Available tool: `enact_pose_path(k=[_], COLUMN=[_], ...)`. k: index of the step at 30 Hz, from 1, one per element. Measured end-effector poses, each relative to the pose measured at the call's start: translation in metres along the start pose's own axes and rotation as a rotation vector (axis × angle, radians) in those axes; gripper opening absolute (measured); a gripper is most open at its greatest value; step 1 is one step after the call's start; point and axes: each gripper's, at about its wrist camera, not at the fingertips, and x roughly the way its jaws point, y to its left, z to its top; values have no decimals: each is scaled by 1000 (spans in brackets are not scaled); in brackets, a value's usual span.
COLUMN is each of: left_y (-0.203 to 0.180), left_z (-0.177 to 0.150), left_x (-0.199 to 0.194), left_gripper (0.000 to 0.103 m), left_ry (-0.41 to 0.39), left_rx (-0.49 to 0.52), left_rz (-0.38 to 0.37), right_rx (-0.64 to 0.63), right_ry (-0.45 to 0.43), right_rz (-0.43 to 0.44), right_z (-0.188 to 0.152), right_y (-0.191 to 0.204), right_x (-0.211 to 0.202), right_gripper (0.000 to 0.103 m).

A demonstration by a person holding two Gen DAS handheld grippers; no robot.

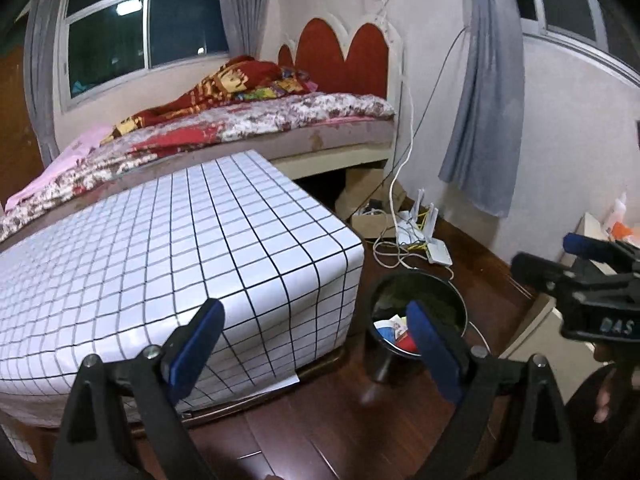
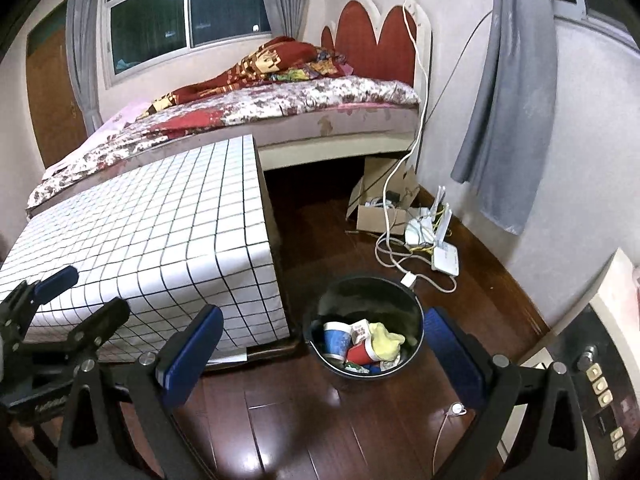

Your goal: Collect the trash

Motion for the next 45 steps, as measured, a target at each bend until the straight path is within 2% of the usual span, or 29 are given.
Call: enact_pose_path(k=[6,16,45], left_y=[6,17,12], left_z=[2,11,11], left_x=[-31,-34,-35], left_gripper=[97,102,102], left_ry=[-54,-100,-85], left_rx=[-1,-24,9], left_rz=[-9,2,16], right_rx=[12,0,-7], right_ry=[-15,-35,-51], right_rz=[1,-16,-25], right_z=[-4,-1,0], right_y=[12,16,12], right_x=[-23,-32,-40], right_gripper=[102,102,102])
